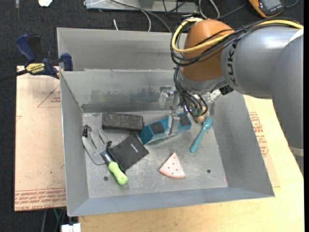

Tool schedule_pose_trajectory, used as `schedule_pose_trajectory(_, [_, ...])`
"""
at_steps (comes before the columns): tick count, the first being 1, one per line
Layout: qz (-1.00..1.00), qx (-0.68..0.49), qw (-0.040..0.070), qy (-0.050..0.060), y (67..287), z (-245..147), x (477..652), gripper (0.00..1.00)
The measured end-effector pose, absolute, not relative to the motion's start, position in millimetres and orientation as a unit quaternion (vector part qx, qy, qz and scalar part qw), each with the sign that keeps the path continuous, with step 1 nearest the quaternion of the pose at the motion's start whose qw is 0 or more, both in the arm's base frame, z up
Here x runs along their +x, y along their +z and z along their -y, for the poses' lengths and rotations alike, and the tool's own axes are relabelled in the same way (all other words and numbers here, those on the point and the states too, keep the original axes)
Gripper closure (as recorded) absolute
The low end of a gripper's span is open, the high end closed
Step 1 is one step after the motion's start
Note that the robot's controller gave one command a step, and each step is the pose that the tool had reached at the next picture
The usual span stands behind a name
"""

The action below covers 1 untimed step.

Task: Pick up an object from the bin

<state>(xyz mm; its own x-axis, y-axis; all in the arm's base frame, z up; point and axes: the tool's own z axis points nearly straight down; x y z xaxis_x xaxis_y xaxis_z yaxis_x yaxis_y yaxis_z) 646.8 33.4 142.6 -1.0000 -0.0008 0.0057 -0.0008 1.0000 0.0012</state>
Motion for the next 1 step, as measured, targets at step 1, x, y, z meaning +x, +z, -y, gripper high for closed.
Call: schedule_pose_trajectory(1, [1.0,0.0,-0.001,-0.001,147.9,-33.3,648.5,0.0])
